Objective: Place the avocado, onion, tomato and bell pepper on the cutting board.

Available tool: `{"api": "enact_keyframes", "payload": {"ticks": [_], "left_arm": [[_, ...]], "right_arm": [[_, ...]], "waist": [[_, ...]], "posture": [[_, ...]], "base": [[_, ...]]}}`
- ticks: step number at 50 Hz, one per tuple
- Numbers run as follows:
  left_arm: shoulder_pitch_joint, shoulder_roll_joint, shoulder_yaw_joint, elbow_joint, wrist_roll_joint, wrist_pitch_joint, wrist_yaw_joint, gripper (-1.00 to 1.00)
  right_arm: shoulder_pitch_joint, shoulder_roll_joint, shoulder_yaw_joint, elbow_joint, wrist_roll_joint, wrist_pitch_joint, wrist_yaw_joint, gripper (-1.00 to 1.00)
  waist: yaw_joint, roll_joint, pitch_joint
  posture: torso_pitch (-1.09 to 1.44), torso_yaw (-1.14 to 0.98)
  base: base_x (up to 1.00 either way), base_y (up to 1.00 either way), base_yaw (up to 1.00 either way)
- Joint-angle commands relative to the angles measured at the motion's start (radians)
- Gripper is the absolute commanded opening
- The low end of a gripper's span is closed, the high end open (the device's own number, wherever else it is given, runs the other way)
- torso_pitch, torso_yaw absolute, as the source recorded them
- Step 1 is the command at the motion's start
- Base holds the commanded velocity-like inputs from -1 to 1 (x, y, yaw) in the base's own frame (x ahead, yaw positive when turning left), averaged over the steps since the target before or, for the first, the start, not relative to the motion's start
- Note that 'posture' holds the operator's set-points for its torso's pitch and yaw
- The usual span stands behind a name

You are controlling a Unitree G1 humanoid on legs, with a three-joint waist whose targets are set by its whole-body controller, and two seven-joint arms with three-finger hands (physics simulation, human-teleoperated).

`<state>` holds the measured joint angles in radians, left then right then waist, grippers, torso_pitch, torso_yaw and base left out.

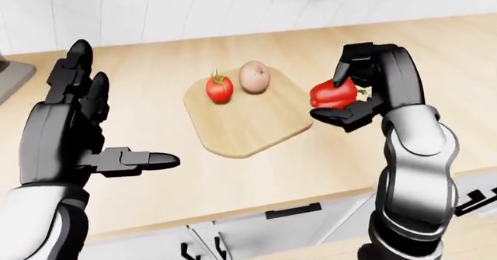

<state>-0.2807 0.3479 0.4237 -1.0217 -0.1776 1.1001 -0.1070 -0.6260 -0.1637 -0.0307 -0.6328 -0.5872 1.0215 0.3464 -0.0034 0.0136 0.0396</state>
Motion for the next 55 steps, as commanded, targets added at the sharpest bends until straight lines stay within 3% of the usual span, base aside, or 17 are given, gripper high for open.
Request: {"api": "enact_keyframes", "payload": {"ticks": [1, 11, 14, 23, 28, 30, 35, 36, 40, 45, 50, 55], "left_arm": [[-0.019, 0.026, 0.017, -0.025, -0.048, -0.037, 0.044, 1.0], [0.037, 0.036, 0.009, -0.025, -0.085, -0.078, 0.085, 1.0], [0.037, 0.026, -0.007, -0.026, -0.066, -0.081, 0.079, 1.0], [0.019, 0.007, 0.01, -0.026, -0.05, -0.072, 0.053, 1.0], [0.037, -0.01, -0.004, -0.026, -0.052, -0.093, 0.059, 1.0], [0.039, -0.028, -0.036, -0.024, -0.003, -0.099, 0.047, 1.0], [0.095, -0.048, -0.021, -0.025, 0.003, -0.152, 0.022, 1.0], [0.08, -0.035, 0.004, -0.025, -0.021, -0.139, 0.024, 1.0], [0.106, -0.005, 0.006, -0.025, -0.07, -0.16, 0.061, 1.0], [0.115, 0.047, 0.045, -0.025, -0.157, -0.162, 0.112, 1.0], [0.132, 0.051, 0.055, -0.025, -0.174, -0.175, 0.118, 1.0], [0.142, 0.028, 0.029, -0.026, -0.127, -0.182, 0.097, 1.0]], "right_arm": [[-0.046, 0.007, 0.012, 0.007, 0.003, -0.052, -0.008, -1.0], [-0.185, 0.102, 0.069, 0.251, 0.036, -0.182, -0.047, -1.0], [-0.195, 0.125, 0.073, 0.321, 0.05, -0.236, -0.071, -1.0], [-0.243, 0.2, 0.117, 0.423, 0.043, -0.287, -0.083, -1.0], [-0.239, 0.245, 0.141, 0.422, 0.035, -0.28, -0.062, -1.0], [-0.237, 0.252, 0.14, 0.444, 0.038, -0.299, -0.068, -1.0], [-0.176, 0.314, 0.207, 0.358, -0.02, -0.265, -0.035, -1.0], [-0.171, 0.32, 0.205, 0.366, -0.025, -0.277, -0.035, -1.0], [-0.137, 0.347, 0.223, 0.368, -0.046, -0.3, -0.024, -1.0], [-0.123, 0.362, 0.224, 0.374, -0.062, -0.318, -0.007, -1.0], [-0.11, 0.373, 0.219, 0.425, -0.046, -0.367, -0.026, -0.99], [-0.088, 0.372, 0.217, 0.446, -0.027, -0.4, -0.044, -0.85]], "waist": [[0.0, 0.004, -0.021], [-0.003, 0.017, -0.023], [-0.003, 0.019, -0.022], [-0.002, 0.021, -0.024], [-0.003, 0.022, -0.024], [-0.002, 0.023, -0.024], [-0.001, 0.021, -0.026], [-0.001, 0.022, -0.025], [-0.003, 0.024, -0.023], [-0.003, 0.028, -0.025], [-0.004, 0.033, -0.024], [-0.004, 0.036, -0.025]], "posture": [[0.0, 0.0], [0.0, 0.0], [0.0, 0.0], [0.0, 0.0], [0.0, 0.0], [0.0, 0.0], [0.0, 0.0], [0.0, 0.0], [0.0, 0.0], [0.0, 0.0], [0.0, 0.0], [0.0, 0.0]], "base": [[0.0, 0.0, 0.0], [0.0, 0.0, 0.0], [0.0, 0.0, 0.0], [0.0, 0.0, 0.0], [0.0, 0.0, 0.0], [0.0, 0.0, 0.0], [0.0, 0.0, 0.0], [0.0, 0.0, 0.0], [0.0, 0.0, 0.0], [0.0, 0.0, 0.0], [0.0, 0.0, 0.0], [0.0, 0.0, 0.0]]}}
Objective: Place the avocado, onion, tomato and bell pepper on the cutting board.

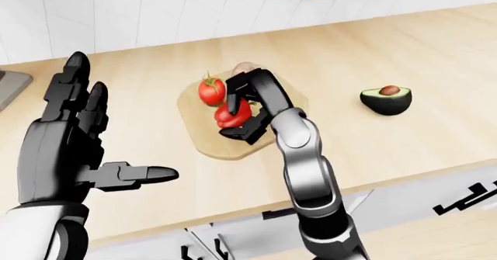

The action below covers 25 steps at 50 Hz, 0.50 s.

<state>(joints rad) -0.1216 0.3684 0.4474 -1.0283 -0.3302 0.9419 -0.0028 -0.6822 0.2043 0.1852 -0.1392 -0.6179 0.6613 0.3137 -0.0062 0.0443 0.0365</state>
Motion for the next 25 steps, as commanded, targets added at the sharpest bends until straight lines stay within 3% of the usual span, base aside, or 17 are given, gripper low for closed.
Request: {"api": "enact_keyframes", "payload": {"ticks": [1, 6, 11, 25], "left_arm": [[-0.033, 0.013, 0.011, -0.019, 0.018, -0.012, -0.007, 1.0], [-0.033, 0.017, 0.016, -0.019, 0.021, -0.011, -0.013, 1.0], [-0.022, 0.016, 0.016, -0.019, 0.025, -0.017, -0.016, 1.0], [-0.057, 0.011, 0.024, -0.019, 0.053, 0.013, -0.042, 1.0]], "right_arm": [[-0.028, 0.004, 0.004, -0.06, 0.002, -0.032, -0.005, -0.81], [0.0, 0.002, 0.006, -0.08, 0.007, -0.032, -0.004, -0.6], [0.011, 0.004, 0.015, -0.093, 0.006, -0.023, 0.004, -0.22], [0.013, 0.009, 0.021, -0.12, 0.003, -0.002, 0.033, 0.16]], "waist": [[-0.002, 0.005, -0.022], [-0.001, 0.003, -0.021], [-0.001, 0.003, -0.022], [-0.001, 0.002, -0.024]], "posture": [[0.0, 0.0], [0.0, 0.0], [0.0, 0.0], [0.0, 0.0]], "base": [[0.0, 0.0, 0.0], [0.0, 0.0, 0.0], [0.0, 0.0, 0.0], [0.0, 0.0, 0.0]]}}
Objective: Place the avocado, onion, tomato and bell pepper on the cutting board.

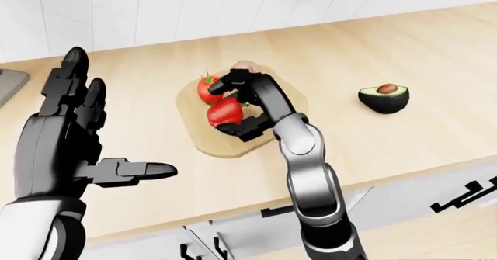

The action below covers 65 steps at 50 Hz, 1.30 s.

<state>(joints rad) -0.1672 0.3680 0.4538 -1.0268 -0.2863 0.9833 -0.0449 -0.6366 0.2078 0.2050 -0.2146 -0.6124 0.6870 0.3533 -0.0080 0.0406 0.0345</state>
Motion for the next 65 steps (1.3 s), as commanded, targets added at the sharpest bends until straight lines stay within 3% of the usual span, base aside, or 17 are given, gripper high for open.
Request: {"api": "enact_keyframes", "payload": {"ticks": [1, 7, 15, 20, 25, 33, 35, 38, 42, 43, 54, 65], "left_arm": [[-0.012, 0.011, 0.017, -0.02, 0.011, -0.029, -0.001, 1.0], [-0.014, -0.009, 0.005, -0.02, 0.044, -0.033, -0.02, 1.0], [-0.005, 0.002, 0.039, -0.02, 0.031, -0.035, -0.032, 1.0], [-0.008, 0.006, 0.033, -0.02, 0.033, -0.032, -0.028, 1.0], [-0.016, 0.01, 0.041, -0.02, 0.023, -0.025, -0.027, 1.0], [-0.003, 0.06, 0.092, -0.02, -0.069, -0.019, 0.016, 1.0], [0.006, 0.072, 0.096, -0.02, -0.093, -0.023, 0.036, 1.0], [0.013, 0.079, 0.101, -0.02, -0.11, -0.026, 0.05, 1.0], [0.024, 0.086, 0.104, -0.02, -0.125, -0.032, 0.06, 1.0], [0.021, 0.084, 0.105, -0.02, -0.126, -0.029, 0.062, 1.0], [0.023, 0.069, 0.089, -0.02, -0.104, -0.033, 0.054, 1.0], [0.024, 0.058, 0.096, -0.02, -0.095, -0.035, 0.044, 1.0]], "right_arm": [[-0.031, 0.005, 0.002, -0.048, -0.004, -0.026, -0.006, 0.16], [-0.021, 0.007, 0.005, -0.066, -0.007, -0.015, 0.004, 0.22], [-0.024, -0.001, -0.001, -0.078, -0.012, -0.005, 0.007, 0.25], [-0.053, -0.015, -0.015, -0.113, -0.021, 0.033, 0.02, 0.25], [-0.127, -0.065, -0.065, -0.152, -0.023, 0.093, 0.046, 0.25], [-0.215, -0.223, -0.163, -0.154, 0.009, 0.143, 0.042, 0.29], [-0.237, -0.27, -0.194, -0.18, 0.007, 0.183, 0.049, 0.39], [-0.26, -0.345, -0.228, -0.177, 0.013, 0.202, 0.066, 0.73], [-0.266, -0.418, -0.278, -0.141, 0.053, 0.186, 0.051, 0.88], [-0.262, -0.437, -0.29, -0.124, 0.064, 0.174, 0.043, 1.0], [-0.242, -0.59, -0.394, 0.037, 0.177, 0.062, -0.114, 1.0], [-0.198, -0.714, -0.464, 0.229, 0.248, -0.058, -0.259, 1.0]], "waist": [[0.001, 0.006, -0.022], [0.002, 0.005, -0.022], [0.001, 0.004, -0.022], [0.002, 0.004, -0.022], [0.003, 0.002, -0.02], [0.003, -0.004, -0.016], [0.003, -0.005, -0.015], [0.005, -0.007, -0.013], [0.005, -0.009, -0.009], [0.004, -0.01, -0.009], [0.005, -0.017, -0.011], [0.008, -0.029, -0.013]], "posture": [[0.0, 0.0], [0.0, 0.0], [0.0, 0.0], [0.0, 0.0], [0.0, 0.0], [0.0, 0.0], [0.0, 0.0], [0.0, 0.0], [0.0, 0.0], [0.0, 0.0], [0.0, 0.0], [0.0, 0.0]], "base": [[0.0, 0.0, 0.0], [0.0, 0.0, 0.0], [0.0, 0.0, 0.0], [0.0, 0.0, 0.0], [0.0, 0.0, 0.0], [0.0, 0.0, 0.0], [0.0, 0.0, 0.0], [0.0, 0.0, 0.0], [0.0, 0.0, 0.0], [0.0, 0.0, 0.0], [0.0, 0.0, 0.0], [0.0, 0.0, 0.0]]}}
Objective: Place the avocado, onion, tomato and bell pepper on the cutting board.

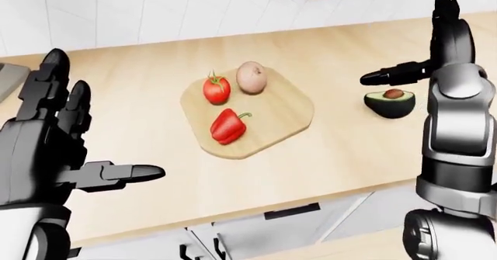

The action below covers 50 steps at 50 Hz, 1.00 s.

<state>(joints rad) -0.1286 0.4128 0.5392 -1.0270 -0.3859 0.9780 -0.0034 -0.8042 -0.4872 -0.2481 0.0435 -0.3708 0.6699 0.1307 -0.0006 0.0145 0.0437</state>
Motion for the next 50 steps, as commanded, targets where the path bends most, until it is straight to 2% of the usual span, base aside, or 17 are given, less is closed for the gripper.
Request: {"api": "enact_keyframes", "payload": {"ticks": [1, 12, 18, 23, 27, 29, 34, 44, 50], "left_arm": [[-0.014, 0.015, 0.012, -0.02, 0.004, -0.029, 0.003, 1.0], [-0.001, 0.014, 0.009, -0.02, 0.004, -0.039, 0.004, 1.0], [-0.007, -0.005, 0.004, -0.02, 0.04, -0.035, -0.023, 1.0], [-0.021, -0.045, -0.014, -0.02, 0.109, -0.029, -0.068, 1.0], [-0.014, -0.037, 0.018, -0.02, 0.093, -0.031, -0.077, 1.0], [-0.009, -0.039, -0.004, -0.02, 0.097, -0.038, -0.068, 1.0], [-0.02, -0.034, -0.001, -0.02, 0.095, -0.027, -0.069, 1.0], [-0.036, -0.048, -0.029, -0.02, 0.141, -0.017, -0.088, 1.0], [-0.028, -0.05, -0.018, -0.02, 0.136, -0.023, -0.092, 1.0]], "right_arm": [[-0.021, -0.028, -0.018, -0.016, 0.012, -0.044, -0.053, 1.0], [0.083, -0.064, -0.054, -0.046, 0.079, -0.049, -0.084, 1.0], [0.13, -0.042, -0.056, -0.065, 0.09, -0.058, -0.102, 1.0], [0.169, -0.019, -0.054, -0.086, 0.098, -0.066, -0.109, 1.0], [0.176, -0.011, -0.053, -0.09, 0.101, -0.067, -0.111, 1.0], [0.186, -0.001, -0.049, -0.087, 0.101, -0.076, -0.115, 1.0], [0.202, 0.015, -0.05, -0.097, 0.109, -0.08, -0.12, 1.0], [0.236, 0.034, -0.05, -0.084, 0.115, -0.112, -0.132, 1.0], [0.255, 0.034, -0.057, -0.094, 0.113, -0.111, -0.13, 1.0]], "waist": [[0.001, -0.003, -0.022], [0.004, -0.01, -0.021], [0.004, -0.012, -0.02], [0.004, -0.015, -0.022], [0.004, -0.015, -0.024], [0.003, -0.015, -0.023], [0.004, -0.015, -0.025], [0.005, -0.016, -0.027], [0.005, -0.016, -0.028]], "posture": [[0.0, 0.0], [0.0, 0.0], [0.0, 0.0], [0.0, 0.0], [0.0, 0.0], [0.0, 0.0], [0.0, 0.0], [0.0, 0.0], [0.0, 0.0]], "base": [[0.0, 0.0, 0.0], [0.0, 0.0, 0.0], [0.0, 0.0, 0.0], [0.0, 0.0, 0.0], [0.0, 0.0, 0.0], [0.0, 0.0, 0.0], [0.0, 0.0, 0.0], [0.0, 0.0, 0.0], [0.0, 0.0, 0.0]]}}
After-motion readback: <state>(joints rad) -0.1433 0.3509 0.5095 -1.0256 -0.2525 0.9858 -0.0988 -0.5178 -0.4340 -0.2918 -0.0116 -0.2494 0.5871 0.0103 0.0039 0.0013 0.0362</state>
